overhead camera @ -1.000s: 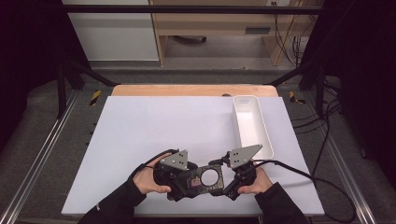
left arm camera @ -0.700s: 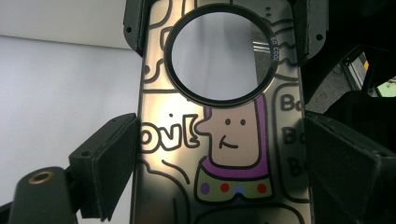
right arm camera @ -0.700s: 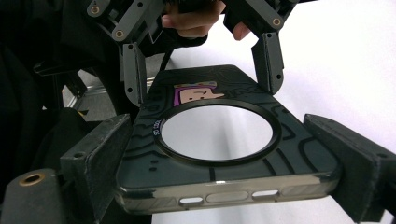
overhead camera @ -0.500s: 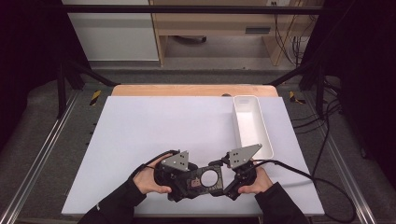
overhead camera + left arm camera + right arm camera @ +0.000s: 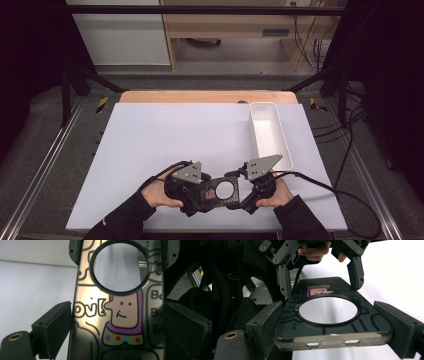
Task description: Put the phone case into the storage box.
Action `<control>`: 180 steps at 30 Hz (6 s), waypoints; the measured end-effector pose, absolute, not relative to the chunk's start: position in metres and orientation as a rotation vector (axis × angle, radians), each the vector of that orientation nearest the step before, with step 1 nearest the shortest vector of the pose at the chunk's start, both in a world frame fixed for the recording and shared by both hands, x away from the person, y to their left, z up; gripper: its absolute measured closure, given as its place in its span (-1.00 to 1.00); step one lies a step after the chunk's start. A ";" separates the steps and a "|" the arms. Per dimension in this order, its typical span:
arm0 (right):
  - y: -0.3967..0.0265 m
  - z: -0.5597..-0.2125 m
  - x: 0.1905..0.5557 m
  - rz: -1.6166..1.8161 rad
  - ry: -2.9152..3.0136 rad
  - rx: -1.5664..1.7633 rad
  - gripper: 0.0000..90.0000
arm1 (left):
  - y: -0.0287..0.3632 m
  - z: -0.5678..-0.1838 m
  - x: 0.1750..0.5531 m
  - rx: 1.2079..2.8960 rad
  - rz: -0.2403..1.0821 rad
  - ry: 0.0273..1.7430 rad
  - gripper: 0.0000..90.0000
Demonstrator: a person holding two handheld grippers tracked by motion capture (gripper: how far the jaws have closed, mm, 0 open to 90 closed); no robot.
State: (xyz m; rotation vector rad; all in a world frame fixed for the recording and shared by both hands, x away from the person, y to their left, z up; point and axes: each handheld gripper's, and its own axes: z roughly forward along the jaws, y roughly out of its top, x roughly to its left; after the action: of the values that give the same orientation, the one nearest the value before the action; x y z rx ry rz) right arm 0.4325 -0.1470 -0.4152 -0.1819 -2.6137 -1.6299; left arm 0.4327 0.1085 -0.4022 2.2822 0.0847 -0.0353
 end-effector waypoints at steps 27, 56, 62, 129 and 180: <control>-0.144 -0.388 0.437 -1.425 -2.769 -0.137 -0.72 | 0.117 -0.397 0.434 2.412 0.017 0.107 -0.97; -0.112 -0.346 0.447 -1.087 -2.938 -0.043 -0.72 | 0.093 -0.391 0.440 2.567 0.072 0.063 -0.98; -0.107 -0.343 0.450 -1.051 -2.953 -0.053 -0.72 | 0.088 -0.395 0.440 2.610 0.090 0.055 -0.98; -0.130 -0.327 0.447 -1.336 -2.928 -0.159 -0.95 | 0.102 -0.402 0.447 2.564 0.101 0.096 -0.75; -0.143 -0.384 0.437 -1.672 -2.665 -0.301 -0.96 | 0.107 -0.408 0.445 2.292 0.028 0.052 -0.75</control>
State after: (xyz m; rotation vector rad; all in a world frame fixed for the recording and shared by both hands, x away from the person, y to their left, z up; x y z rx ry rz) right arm 0.4371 -0.1427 -0.3838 -0.3015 -2.6650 -1.6721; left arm 0.4452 0.1075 -0.4079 2.2921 0.0516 0.0283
